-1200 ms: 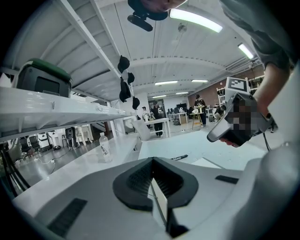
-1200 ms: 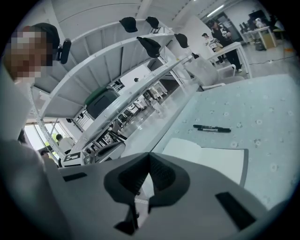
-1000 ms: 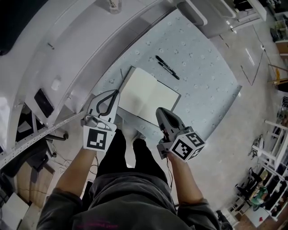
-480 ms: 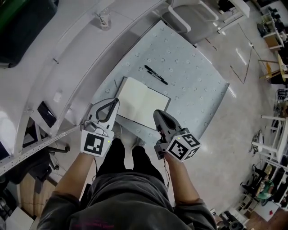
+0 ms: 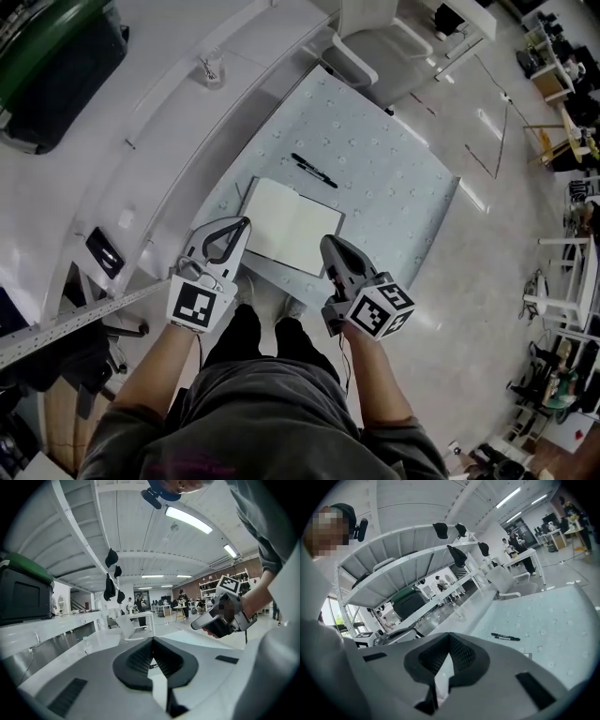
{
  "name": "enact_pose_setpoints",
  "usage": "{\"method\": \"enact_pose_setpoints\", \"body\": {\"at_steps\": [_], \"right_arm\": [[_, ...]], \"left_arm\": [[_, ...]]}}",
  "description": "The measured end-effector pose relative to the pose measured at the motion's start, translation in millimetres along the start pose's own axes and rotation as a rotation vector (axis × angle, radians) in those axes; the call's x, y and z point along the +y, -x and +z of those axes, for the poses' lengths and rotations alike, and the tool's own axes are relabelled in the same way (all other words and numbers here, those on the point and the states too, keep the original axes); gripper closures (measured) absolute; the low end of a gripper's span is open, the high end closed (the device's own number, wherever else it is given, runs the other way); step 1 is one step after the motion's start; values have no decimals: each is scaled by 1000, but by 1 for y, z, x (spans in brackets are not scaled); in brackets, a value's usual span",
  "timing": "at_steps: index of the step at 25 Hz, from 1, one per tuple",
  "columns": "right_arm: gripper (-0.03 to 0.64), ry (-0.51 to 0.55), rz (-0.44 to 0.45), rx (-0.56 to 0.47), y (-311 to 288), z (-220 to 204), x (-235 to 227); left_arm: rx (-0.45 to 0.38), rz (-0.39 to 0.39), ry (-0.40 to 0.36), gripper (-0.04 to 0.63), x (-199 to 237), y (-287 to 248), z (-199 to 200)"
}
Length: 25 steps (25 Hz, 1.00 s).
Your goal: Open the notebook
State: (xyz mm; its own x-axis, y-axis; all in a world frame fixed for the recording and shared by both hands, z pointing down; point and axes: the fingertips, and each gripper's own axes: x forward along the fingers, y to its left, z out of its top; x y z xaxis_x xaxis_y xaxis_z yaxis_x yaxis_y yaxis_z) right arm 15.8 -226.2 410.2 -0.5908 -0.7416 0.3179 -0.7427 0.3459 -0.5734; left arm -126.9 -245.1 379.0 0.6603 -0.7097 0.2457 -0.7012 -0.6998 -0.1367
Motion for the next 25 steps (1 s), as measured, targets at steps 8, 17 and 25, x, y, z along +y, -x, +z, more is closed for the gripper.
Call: {"method": "enact_pose_setpoints", "body": {"at_steps": [8, 17, 25], "right_arm": [[615, 31, -18, -43, 21, 16, 14], [615, 72, -29, -72, 33, 30, 29], [615, 109, -21, -104, 42, 43, 44]], "left_arm": [[-18, -41, 8, 594, -7, 8, 21], [-37, -87, -27, 594, -11, 14, 41], [-58, -110, -8, 594, -13, 19, 58]]}}
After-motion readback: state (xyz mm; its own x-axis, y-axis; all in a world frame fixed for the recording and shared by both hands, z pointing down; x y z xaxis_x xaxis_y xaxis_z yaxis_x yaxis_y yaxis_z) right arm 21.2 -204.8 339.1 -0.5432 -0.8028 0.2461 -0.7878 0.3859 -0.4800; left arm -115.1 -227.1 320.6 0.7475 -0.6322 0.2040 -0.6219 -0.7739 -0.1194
